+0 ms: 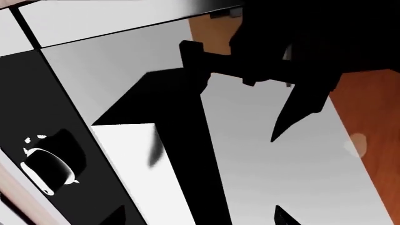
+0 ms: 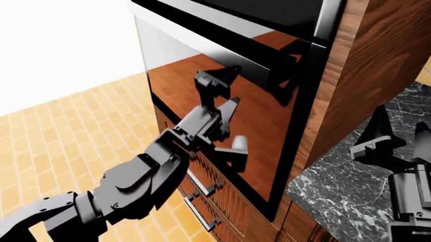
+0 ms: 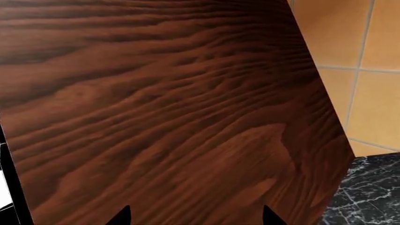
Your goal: Open the oven door
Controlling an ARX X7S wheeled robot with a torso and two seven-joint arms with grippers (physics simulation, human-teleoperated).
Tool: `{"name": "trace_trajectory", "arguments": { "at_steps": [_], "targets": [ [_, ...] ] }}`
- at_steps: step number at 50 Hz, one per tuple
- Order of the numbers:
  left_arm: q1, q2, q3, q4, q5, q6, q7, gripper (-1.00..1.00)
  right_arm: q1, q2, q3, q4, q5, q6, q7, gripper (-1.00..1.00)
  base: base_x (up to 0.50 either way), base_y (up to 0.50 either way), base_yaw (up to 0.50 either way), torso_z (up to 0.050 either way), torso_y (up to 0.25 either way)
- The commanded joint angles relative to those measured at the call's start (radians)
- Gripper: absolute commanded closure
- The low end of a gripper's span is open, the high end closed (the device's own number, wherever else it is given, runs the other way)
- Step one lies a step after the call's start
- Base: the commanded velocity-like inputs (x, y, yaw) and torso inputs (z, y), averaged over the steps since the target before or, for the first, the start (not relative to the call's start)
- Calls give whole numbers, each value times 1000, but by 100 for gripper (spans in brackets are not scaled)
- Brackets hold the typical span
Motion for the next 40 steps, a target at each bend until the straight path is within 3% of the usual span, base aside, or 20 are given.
{"name": "trace_trajectory", "arguments": {
  "at_steps": [1, 20, 40],
  "targets": [
    [-34, 7, -8, -87, -44, 86, -28, -100, 3, 2, 0, 11, -1, -1, 0, -100, 0, 0, 0, 0, 0],
    [-50, -35, -42, -99, -52, 48, -18, -100, 9, -4, -23, 21, -21, -1, -1, -100, 0, 0, 0, 0, 0],
    [-118, 10, -39, -265, -109, 209, -54, -100, 10, -8, -34, 42, -33, -10, -11, -100, 0, 0, 0, 0, 0]
  ]
}}
